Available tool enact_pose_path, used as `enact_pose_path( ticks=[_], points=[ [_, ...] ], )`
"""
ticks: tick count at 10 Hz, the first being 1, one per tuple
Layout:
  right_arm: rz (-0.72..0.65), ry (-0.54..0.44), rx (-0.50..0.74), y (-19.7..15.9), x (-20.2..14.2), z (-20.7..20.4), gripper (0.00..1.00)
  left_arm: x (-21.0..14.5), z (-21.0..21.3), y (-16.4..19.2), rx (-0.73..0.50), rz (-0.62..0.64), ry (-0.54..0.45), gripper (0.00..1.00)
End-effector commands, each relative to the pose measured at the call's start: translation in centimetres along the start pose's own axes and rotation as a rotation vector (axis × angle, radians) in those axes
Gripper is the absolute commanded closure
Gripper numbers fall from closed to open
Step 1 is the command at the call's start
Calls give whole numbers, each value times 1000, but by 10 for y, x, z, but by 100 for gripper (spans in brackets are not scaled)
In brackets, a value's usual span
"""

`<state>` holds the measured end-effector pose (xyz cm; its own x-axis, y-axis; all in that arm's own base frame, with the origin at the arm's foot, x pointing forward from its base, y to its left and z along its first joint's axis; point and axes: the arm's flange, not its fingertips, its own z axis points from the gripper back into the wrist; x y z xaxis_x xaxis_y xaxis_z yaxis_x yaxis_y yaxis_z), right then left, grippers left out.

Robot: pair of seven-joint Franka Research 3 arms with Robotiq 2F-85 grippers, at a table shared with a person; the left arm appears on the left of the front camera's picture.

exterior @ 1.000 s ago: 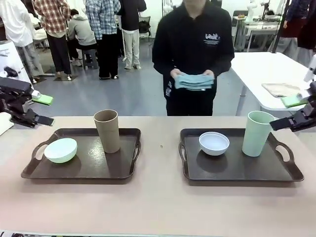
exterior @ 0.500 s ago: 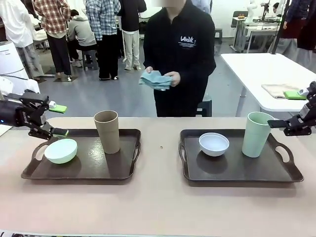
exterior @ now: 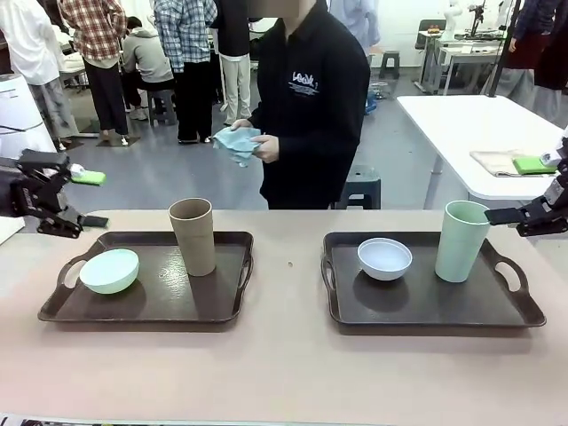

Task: Set up a tray with a mat and arrange the tableware.
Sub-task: Pick up the Picnic Bowl and Reusable plastic cup from the Handle tray in front of the human's position and hold them in the air.

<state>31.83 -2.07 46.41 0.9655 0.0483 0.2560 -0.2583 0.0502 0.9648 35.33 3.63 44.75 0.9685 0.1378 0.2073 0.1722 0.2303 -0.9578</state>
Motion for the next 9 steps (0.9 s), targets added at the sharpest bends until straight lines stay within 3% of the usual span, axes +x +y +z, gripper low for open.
enact_pose_path(
  ticks=[1, 9],
  points=[
    [11, 14, 7, -3, -4, 0, 0, -2, -14, 6, 28, 5, 46, 0],
    [11, 14, 7, -3, -4, 0, 0, -2, -14, 6, 28, 5, 46, 0]
  ],
)
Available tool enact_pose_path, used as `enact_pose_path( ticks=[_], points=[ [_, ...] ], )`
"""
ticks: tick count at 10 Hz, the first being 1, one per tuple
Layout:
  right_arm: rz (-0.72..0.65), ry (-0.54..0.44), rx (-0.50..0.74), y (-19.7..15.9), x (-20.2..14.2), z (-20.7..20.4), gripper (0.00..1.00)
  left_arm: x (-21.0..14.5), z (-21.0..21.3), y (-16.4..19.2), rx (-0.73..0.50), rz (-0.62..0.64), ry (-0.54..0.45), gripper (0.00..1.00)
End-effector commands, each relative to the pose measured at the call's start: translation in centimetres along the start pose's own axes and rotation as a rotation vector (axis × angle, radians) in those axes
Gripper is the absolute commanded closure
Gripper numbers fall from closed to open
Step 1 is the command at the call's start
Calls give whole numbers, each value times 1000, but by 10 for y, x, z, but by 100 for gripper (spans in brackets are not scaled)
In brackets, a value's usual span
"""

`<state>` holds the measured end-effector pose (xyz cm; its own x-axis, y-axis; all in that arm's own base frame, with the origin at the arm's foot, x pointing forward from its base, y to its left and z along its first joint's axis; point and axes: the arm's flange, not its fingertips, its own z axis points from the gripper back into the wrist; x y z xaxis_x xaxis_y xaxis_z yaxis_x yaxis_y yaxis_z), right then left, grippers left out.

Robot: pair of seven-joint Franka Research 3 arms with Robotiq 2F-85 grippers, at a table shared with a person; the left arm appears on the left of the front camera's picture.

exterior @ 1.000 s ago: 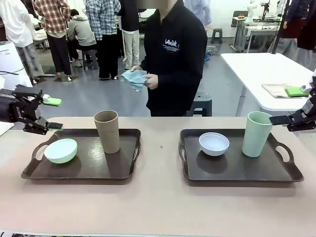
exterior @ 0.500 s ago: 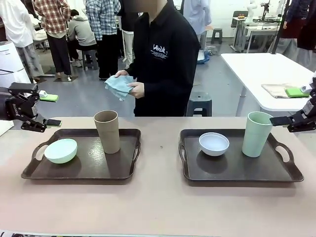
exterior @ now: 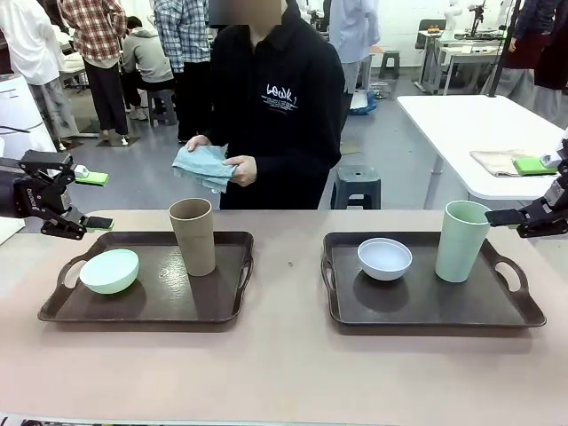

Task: Set up a tray with a mat and arrange the tableware.
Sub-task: Pick up the Picnic Bowl and Reusable plastic cup from the Handle tray in front of the human's position and hold them in the air.

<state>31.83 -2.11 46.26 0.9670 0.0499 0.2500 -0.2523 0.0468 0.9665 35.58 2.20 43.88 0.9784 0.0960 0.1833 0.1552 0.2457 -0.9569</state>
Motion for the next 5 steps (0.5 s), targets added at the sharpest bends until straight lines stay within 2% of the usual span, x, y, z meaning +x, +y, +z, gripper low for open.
enact_pose_path(
  ticks=[1, 5],
  points=[
    [17, 13, 3, -2, -3, 0, 0, -1, 2, 1, 10, -9, -1, 0],
    [17, 13, 3, -2, -3, 0, 0, -1, 2, 1, 10, -9, -1, 0]
  ],
)
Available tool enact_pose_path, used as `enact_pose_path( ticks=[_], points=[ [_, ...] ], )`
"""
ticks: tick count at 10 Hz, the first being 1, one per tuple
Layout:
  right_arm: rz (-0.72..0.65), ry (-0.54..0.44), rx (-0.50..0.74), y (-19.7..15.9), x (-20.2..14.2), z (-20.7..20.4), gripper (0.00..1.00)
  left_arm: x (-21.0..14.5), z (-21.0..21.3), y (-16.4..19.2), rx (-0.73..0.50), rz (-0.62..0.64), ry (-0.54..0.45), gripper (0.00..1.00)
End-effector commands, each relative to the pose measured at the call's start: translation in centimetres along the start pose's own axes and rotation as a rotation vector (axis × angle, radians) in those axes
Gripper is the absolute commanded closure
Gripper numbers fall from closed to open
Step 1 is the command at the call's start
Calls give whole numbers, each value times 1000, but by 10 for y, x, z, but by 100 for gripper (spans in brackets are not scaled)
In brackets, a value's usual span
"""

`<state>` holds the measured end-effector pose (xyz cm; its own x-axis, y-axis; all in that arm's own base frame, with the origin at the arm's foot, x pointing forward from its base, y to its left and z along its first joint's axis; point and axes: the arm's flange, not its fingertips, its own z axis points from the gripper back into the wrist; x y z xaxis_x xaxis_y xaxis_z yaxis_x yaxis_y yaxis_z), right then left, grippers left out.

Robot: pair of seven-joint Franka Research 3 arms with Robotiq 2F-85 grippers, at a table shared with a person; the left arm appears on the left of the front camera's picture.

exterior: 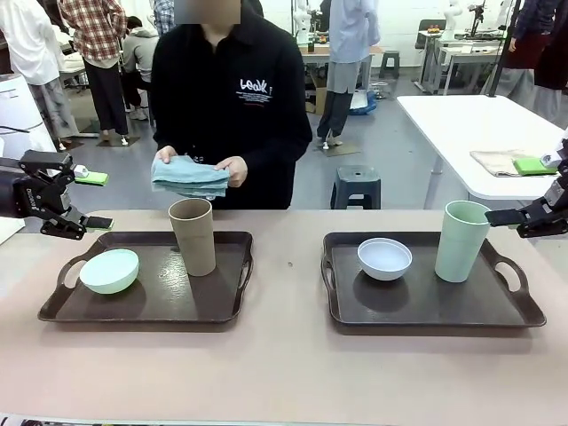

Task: Set up a tray with a mat and arrange the tableware.
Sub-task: Pick up the Picnic Bowl and Reusable plastic cup from the Handle tray in front of the human's position and hold them in the air.

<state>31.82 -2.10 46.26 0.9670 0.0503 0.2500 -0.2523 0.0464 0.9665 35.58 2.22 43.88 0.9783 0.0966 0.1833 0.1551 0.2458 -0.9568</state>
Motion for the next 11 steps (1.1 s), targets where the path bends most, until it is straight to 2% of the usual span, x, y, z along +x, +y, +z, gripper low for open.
enact_pose_path(
  ticks=[1, 11],
  points=[
    [17, 12, 2, -2, -3, 0, 0, -1, 2, 0, 10, -9, 0, 0],
    [17, 12, 2, -2, -3, 0, 0, -1, 2, 0, 10, -9, 0, 0]
  ],
)
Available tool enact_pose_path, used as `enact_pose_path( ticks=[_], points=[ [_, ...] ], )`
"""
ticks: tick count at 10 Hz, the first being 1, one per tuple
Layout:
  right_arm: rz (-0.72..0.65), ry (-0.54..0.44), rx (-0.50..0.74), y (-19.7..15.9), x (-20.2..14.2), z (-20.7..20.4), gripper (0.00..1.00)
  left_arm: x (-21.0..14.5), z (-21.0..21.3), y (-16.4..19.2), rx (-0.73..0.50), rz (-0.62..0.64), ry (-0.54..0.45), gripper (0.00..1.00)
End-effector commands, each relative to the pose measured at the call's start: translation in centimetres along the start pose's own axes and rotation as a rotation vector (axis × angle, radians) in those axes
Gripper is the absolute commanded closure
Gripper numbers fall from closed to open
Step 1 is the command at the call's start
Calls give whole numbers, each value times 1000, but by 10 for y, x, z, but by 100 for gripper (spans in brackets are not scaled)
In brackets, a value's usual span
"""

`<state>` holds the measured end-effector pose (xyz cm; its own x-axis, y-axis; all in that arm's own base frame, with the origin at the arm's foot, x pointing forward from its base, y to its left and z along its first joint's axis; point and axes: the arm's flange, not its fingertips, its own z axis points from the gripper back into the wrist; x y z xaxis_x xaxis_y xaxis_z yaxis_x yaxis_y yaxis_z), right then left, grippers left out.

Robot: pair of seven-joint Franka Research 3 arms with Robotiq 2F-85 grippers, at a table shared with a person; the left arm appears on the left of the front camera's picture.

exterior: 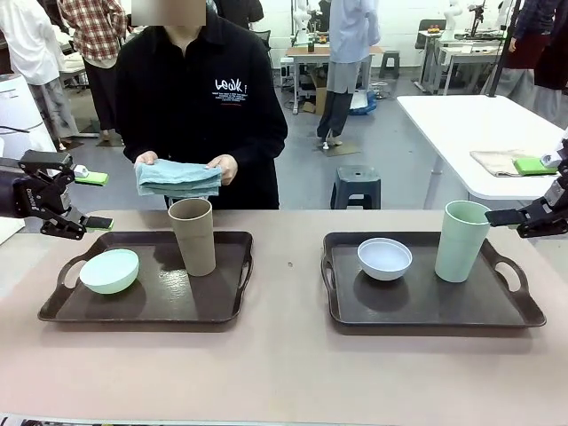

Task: Set up a tray with a mat and arrange the tableware.
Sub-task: Pick up the Picnic Bowl and Reusable plastic cup from the Handle tray in front of the human's position and hold them in the air.

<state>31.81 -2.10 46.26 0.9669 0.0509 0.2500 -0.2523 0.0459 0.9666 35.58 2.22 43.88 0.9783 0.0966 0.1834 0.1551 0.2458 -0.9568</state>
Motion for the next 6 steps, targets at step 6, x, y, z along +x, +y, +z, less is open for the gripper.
enact_pose_path(
  ticks=[6],
  points=[
    [239, 108, -229, 39, 9, -32, 0, -7, 12, -28, 252, -184, 56, 0]
  ],
)
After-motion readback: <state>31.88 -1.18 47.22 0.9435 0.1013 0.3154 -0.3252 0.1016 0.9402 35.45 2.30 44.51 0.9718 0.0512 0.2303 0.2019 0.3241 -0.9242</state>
